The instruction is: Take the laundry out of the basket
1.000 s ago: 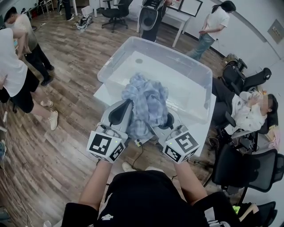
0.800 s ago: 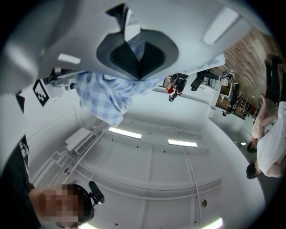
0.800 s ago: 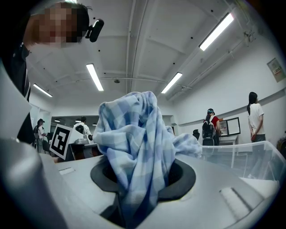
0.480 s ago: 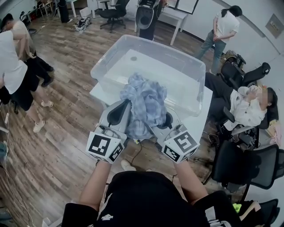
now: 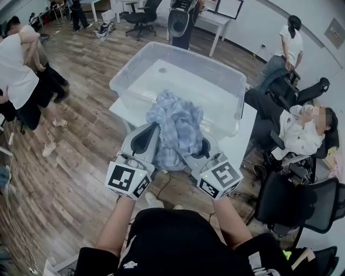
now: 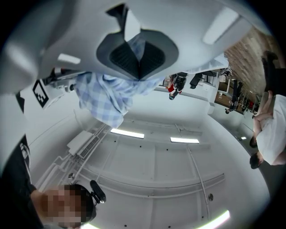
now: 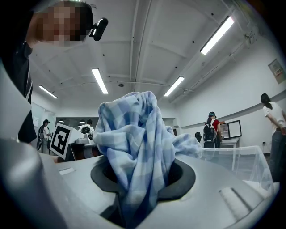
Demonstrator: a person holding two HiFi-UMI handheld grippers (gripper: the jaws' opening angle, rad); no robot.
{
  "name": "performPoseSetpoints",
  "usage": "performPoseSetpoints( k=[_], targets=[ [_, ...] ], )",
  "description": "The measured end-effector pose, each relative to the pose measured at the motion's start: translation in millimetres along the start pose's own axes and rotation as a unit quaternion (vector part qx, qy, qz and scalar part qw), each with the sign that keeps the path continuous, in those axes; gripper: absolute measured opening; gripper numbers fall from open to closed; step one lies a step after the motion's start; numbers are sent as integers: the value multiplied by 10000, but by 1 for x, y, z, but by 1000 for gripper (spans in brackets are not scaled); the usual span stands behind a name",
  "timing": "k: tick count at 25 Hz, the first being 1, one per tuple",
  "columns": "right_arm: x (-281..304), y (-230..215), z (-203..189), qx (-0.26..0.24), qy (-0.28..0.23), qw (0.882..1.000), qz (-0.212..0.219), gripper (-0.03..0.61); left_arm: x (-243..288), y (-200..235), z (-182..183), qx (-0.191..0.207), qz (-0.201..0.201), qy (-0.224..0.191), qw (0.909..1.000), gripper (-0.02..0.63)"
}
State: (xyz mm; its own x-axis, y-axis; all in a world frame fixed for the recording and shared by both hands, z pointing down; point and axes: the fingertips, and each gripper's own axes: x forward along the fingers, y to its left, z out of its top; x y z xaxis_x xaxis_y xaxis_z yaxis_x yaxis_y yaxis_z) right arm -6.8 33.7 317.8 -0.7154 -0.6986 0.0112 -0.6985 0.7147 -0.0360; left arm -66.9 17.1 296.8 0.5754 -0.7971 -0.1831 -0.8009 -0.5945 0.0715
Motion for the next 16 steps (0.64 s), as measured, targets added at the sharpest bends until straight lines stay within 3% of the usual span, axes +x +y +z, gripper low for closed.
performPoseSetpoints(
  k=[16],
  targets=[
    [-24,11,-4,84,-56,9999,122,176,-18,-23,-2,83,205,62,9997,8]
  ],
)
